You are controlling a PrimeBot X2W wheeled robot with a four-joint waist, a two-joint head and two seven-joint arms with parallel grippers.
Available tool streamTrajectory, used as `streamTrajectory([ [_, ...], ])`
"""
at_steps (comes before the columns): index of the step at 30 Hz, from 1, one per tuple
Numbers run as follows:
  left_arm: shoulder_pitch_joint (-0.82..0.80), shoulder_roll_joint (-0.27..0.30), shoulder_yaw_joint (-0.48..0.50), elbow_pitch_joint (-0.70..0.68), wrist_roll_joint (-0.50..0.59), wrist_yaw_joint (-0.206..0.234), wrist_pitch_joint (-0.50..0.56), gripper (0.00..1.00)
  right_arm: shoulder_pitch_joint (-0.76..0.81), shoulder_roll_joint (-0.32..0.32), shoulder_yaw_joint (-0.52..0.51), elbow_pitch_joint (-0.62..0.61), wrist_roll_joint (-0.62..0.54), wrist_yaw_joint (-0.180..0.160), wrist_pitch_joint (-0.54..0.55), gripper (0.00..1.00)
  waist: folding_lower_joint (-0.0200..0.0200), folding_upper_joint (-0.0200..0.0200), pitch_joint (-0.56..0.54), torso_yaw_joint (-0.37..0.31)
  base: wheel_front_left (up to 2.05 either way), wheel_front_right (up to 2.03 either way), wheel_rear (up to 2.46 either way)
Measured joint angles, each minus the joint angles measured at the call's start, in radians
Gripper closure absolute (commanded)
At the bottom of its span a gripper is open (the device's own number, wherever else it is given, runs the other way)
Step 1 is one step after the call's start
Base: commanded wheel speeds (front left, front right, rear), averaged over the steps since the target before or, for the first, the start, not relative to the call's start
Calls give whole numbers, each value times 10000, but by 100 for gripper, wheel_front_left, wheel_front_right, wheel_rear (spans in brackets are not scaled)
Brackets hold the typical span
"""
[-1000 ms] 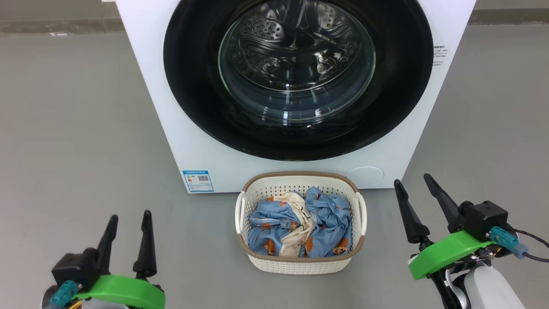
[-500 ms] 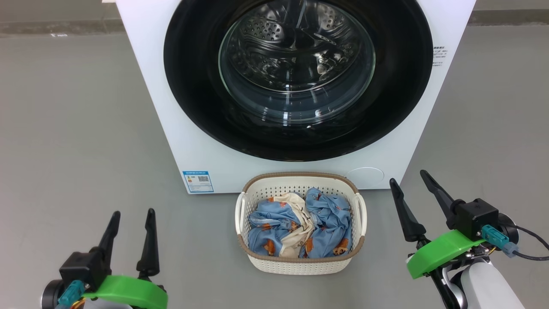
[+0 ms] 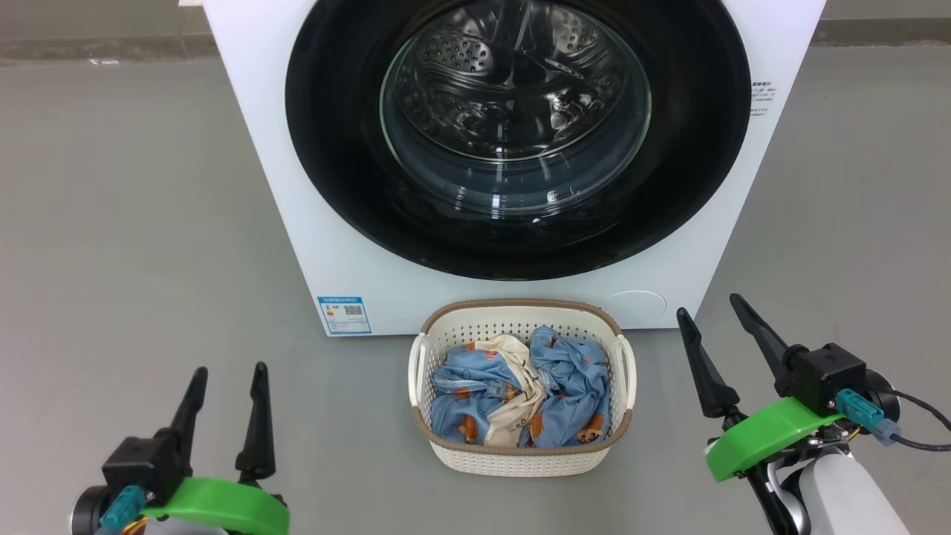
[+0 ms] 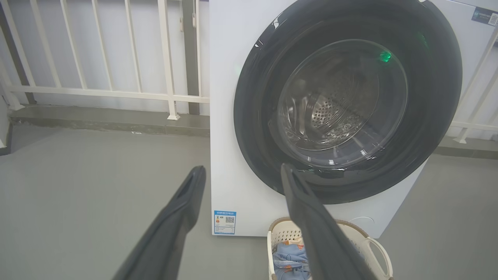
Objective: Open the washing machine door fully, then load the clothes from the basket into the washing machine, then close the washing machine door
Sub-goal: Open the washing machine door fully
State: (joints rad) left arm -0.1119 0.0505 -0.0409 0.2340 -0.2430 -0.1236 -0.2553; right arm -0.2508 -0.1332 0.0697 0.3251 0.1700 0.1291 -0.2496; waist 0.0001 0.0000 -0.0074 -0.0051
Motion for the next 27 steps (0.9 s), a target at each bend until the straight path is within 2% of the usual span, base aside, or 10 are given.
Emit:
streamTrajectory([
  [27,0,44,88,159,-13,-44,0,0,1,10,59,-4,174,0,0,0,0,0,-24,-46,4,4,-8],
])
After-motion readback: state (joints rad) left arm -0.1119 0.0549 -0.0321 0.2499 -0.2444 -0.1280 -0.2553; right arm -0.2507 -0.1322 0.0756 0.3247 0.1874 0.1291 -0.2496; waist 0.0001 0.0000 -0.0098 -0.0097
